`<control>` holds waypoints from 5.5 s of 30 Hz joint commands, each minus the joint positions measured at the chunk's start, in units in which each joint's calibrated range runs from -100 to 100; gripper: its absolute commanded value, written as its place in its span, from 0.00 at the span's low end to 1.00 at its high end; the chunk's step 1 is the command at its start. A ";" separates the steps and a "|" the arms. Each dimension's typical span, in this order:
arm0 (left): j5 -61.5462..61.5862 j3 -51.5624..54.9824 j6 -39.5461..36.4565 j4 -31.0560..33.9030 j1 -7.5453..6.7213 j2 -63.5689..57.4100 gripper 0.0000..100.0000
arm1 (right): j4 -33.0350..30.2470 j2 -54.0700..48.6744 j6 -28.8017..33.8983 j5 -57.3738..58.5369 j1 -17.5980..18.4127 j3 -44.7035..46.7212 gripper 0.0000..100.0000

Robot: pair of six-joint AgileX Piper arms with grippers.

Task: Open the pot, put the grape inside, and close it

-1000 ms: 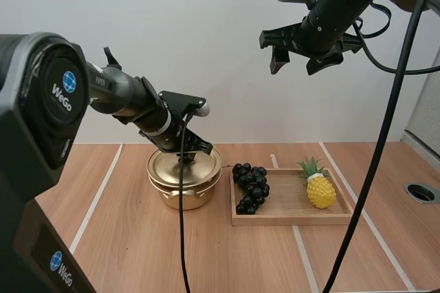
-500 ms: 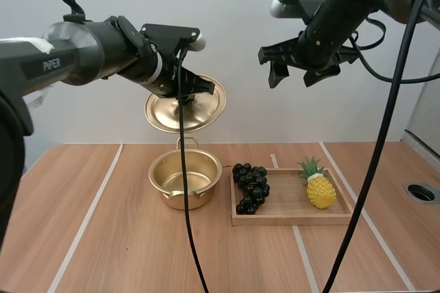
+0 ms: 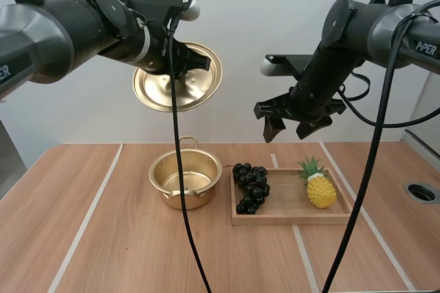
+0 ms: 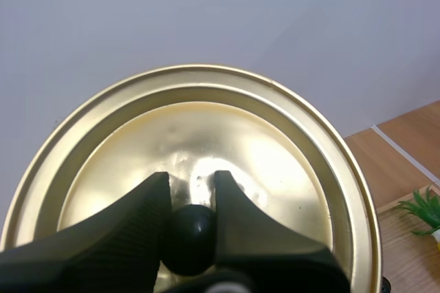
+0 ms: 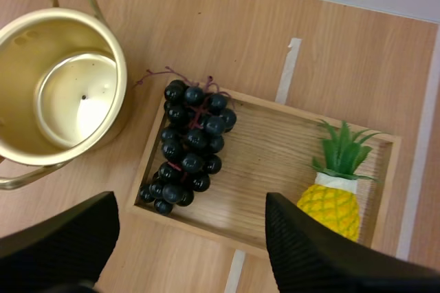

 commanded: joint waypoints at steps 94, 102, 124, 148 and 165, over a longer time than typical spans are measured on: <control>3.25 -4.02 -3.79 7.88 -0.14 -10.40 0.00 | -2.20 15.32 2.78 -9.63 5.62 -6.97 0.00; 5.84 -4.49 -14.60 20.29 -0.05 -15.91 0.00 | 2.27 13.86 -2.22 -3.33 5.62 -7.40 0.00; 9.50 -4.89 -20.79 36.67 7.52 -30.53 0.00 | 12.47 13.49 -19.39 -6.24 9.42 -9.28 0.00; 14.06 -84.30 -28.06 34.36 7.43 -4.82 0.00 | 7.58 23.55 -15.14 -18.95 16.72 -11.76 0.00; 27.07 -94.56 -21.55 26.30 7.43 -2.37 0.00 | 5.69 33.72 -14.79 -26.41 16.72 -11.76 0.00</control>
